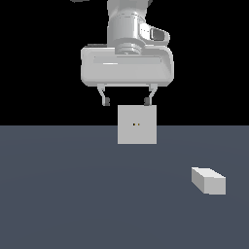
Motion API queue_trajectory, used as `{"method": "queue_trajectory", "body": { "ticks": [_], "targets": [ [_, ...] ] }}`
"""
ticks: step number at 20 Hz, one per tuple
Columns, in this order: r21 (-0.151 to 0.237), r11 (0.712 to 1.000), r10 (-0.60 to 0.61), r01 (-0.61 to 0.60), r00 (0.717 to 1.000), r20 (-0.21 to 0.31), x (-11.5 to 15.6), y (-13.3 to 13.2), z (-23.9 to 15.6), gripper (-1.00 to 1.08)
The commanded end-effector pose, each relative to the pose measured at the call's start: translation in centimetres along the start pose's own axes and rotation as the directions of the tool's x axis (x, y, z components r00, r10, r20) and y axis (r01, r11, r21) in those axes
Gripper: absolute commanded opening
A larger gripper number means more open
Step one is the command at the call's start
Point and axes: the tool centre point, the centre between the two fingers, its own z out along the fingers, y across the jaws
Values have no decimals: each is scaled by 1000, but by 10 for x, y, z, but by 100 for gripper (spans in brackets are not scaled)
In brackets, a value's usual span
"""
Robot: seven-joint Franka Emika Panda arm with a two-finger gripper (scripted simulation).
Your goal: Plug the charger into the wall socket.
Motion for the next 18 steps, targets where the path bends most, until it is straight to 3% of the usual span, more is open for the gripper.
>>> {"method": "queue_trajectory", "body": {
  "ticks": [1,18],
  "targets": [
    [-1,1000,8,-8,1000,-10,-8,11,7,100],
    [-5,997,75,-76,992,-103,-74,107,74,100]
  ]
}}
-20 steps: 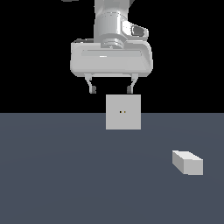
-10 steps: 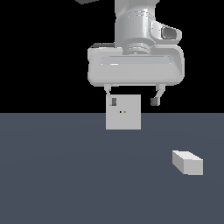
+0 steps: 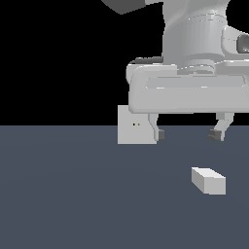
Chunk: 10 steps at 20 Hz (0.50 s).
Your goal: Plug the charger into the wall socket.
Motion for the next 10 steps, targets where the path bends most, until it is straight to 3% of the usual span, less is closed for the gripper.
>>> {"method": "queue_trajectory", "body": {
  "ticks": [1,10],
  "targets": [
    [-1,1000,6,-6,1000,-11,-7,10,7,100],
    [1,1000,17,-17,999,-27,-16,27,19,100]
  ]
}}
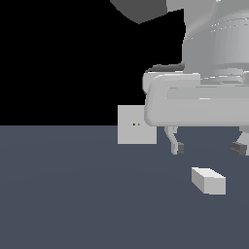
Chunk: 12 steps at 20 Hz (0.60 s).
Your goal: Plug the charger into the wall socket.
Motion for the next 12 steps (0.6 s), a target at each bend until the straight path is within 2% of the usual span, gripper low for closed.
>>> {"method": "queue_trajectory", "body": {
  "ticks": [1,12],
  "targets": [
    [0,1000,0,0,1000,-2,0,1,1,100],
    [1,1000,-1,1,1000,-1,-1,-1,9,100]
  ]
}}
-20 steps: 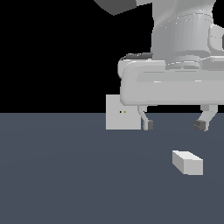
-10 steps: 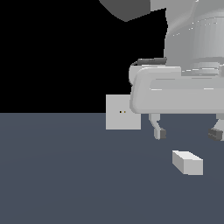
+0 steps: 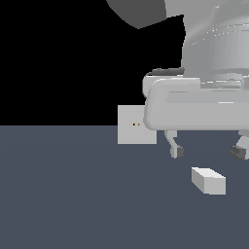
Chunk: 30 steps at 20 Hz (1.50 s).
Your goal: Plug the charger into the wall socket.
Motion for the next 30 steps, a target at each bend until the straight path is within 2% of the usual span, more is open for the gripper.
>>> {"method": "queue_trajectory", "body": {
  "ticks": [1,8,14,15,30],
  "targets": [
    [0,1000,0,0,1000,1,-1,0,7,100],
    [0,1000,0,0,1000,1,-5,0,35,100],
    [1,1000,0,0,1000,1,-6,-1,44,100],
    [1,1000,0,0,1000,1,-6,-1,44,-100],
    [1,1000,-1,1,1000,1,-3,-7,39,-100]
  ]
}}
